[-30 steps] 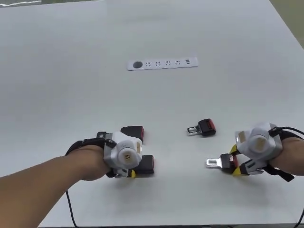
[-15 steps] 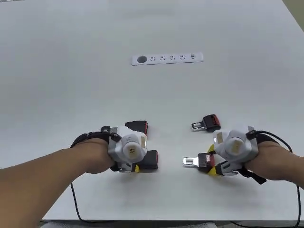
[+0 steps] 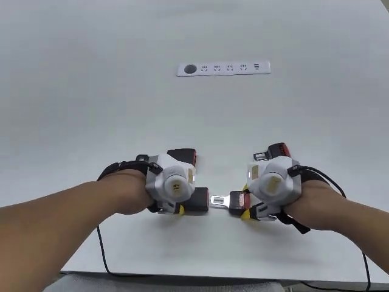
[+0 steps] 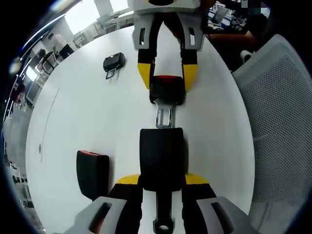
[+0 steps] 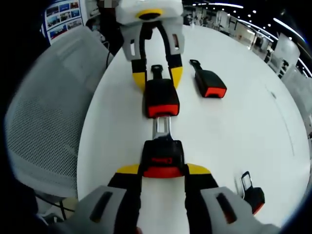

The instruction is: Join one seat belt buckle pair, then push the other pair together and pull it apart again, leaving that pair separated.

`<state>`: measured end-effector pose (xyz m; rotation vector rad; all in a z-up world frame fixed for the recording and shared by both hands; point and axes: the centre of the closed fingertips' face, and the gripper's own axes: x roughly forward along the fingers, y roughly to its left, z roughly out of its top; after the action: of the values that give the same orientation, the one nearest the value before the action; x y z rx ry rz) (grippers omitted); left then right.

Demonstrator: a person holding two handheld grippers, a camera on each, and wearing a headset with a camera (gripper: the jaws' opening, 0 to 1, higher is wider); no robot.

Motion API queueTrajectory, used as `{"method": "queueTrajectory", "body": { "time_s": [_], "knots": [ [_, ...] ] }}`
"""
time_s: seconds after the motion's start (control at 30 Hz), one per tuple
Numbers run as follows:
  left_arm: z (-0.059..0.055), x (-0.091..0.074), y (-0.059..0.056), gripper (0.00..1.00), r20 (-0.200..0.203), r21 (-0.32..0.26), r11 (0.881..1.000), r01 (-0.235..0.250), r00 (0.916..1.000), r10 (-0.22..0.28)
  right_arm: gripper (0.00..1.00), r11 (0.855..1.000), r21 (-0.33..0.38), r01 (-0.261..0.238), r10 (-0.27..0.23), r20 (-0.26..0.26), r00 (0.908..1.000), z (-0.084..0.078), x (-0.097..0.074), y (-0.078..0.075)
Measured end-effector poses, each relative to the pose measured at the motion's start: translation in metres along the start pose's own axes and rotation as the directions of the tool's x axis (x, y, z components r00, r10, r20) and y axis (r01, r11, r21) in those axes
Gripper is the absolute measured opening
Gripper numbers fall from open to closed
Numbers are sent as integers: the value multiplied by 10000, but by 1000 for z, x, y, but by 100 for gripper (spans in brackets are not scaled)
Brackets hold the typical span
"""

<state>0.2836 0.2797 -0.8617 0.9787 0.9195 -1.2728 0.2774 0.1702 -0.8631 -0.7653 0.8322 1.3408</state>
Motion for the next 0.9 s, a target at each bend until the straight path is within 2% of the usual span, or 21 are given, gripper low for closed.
{"method": "queueTrajectory", "body": {
  "time_s": [0.2, 0.27, 0.47, 0.5, 0.73, 0.9],
  "knots": [
    [0, 0, 0, 32, 43, -5, 10000, 9, 10000, -9, 34, 9999, -141, 70, -69, 59, 10000, 5, 0, -2],
    [0, 0, 1, 32, 45, 33, 10000, 64, 10000, -64, 34, 9989, -455, 71, -71, 2, 10000, 7, 2, 0],
    [0, 1, 0, 32, -17, 81, 9996, 256, 9997, -256, 34, 9991, -421, 49, -40, 223, 9997, 16, 8, 0],
    [0, 1, 1, 32, -19, 4, 9997, 261, 9997, -261, 34, 9980, -624, 24, -23, 17, 10000, 14, 8, 0],
    [0, 2, 1, 32, 140, -79, 9991, 424, 9990, -423, 34, 9990, -438, -26, 26, 5, 10000, 15, 8, -2],
    [1, 2, 0, 32, 13, 30, 9989, 467, 9989, -467, 33, 9986, -531, -45, 40, -89, 10000, 19, 10, -2]
  ]
}}
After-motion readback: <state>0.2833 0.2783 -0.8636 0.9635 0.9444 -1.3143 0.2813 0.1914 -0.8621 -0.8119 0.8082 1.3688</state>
